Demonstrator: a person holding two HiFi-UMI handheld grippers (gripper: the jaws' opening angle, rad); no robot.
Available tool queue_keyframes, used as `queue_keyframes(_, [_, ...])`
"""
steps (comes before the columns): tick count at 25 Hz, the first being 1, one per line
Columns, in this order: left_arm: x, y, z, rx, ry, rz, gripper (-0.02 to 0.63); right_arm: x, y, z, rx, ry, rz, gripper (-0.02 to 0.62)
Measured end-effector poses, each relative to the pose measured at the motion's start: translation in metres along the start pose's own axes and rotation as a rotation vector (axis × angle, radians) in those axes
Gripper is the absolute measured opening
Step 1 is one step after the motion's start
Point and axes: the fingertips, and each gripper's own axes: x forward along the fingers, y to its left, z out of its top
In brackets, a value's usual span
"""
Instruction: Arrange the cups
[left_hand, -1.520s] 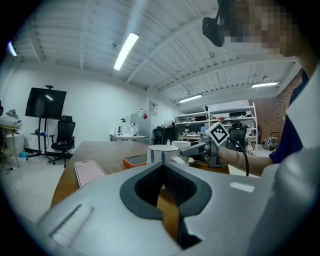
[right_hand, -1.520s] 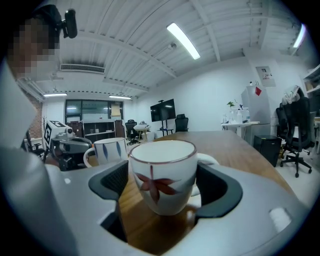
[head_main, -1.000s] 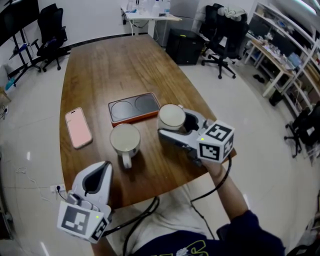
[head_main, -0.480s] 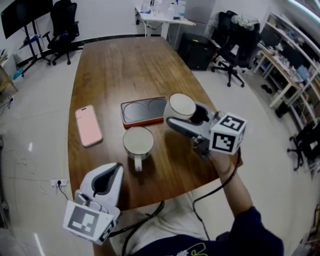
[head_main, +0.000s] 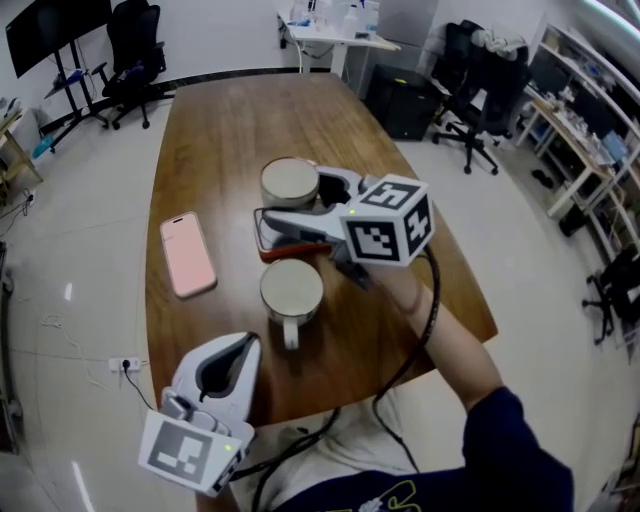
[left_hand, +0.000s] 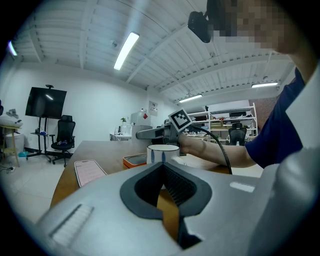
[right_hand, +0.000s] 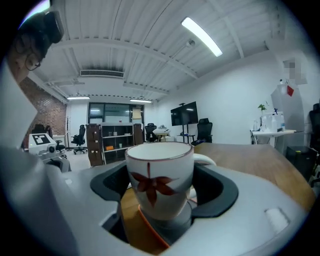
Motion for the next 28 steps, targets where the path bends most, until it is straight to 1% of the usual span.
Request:
queue_keyframes(3, [0.0, 0.002, -0.001, -0.007, 0.005, -0.002, 0.003, 0.011, -0.004, -0.006, 0.052, -0.008, -0.021, 0.379])
queue_keyframes(6, [0.003, 0.005, -0.002, -0.005, 0.008, -0.004, 0.003, 0.016, -0.01, -0.005, 0.078, -0.024, -0.034, 0.379])
queue_keyframes(9, [0.009, 0.006, -0.002, -0.006, 0.011, -0.015, 0.003, 0.019, -0.015, -0.014, 0.115, -0.007, -0.039, 0.379])
queue_keyframes(12, [0.011, 0.007, -0.001, -0.013, 0.009, -0.01, 0.003, 0.024, -0.015, -0.021, 0.108, 0.017, -0.048, 0.379])
queue_keyframes(16, [0.011, 0.007, 0.0, -0.015, 0.008, -0.01, 0.003, 0.026, -0.013, -0.021, 0.114, 0.017, -0.034, 0.379])
queue_keyframes(20, [0.01, 0.008, -0.003, 0.021, 0.015, -0.016, 0.003, 0.03, -0.013, -0.028, 0.099, 0.048, -0.036, 0.379])
queue_keyframes(22, [0.01, 0.008, -0.003, 0.023, 0.017, -0.016, 0.003, 0.03, -0.014, -0.031, 0.102, 0.058, -0.038, 0.379])
queue_keyframes(25, [0.01, 0.007, -0.002, 0.021, 0.016, -0.019, 0.003, 0.029, -0.014, -0.032, 0.115, 0.057, -0.037, 0.379])
queue_keyframes(28, [0.01, 0.008, -0.002, 0.02, 0.016, -0.02, 0.003, 0.029, -0.014, -0.033, 0.093, 0.053, -0.034, 0.379])
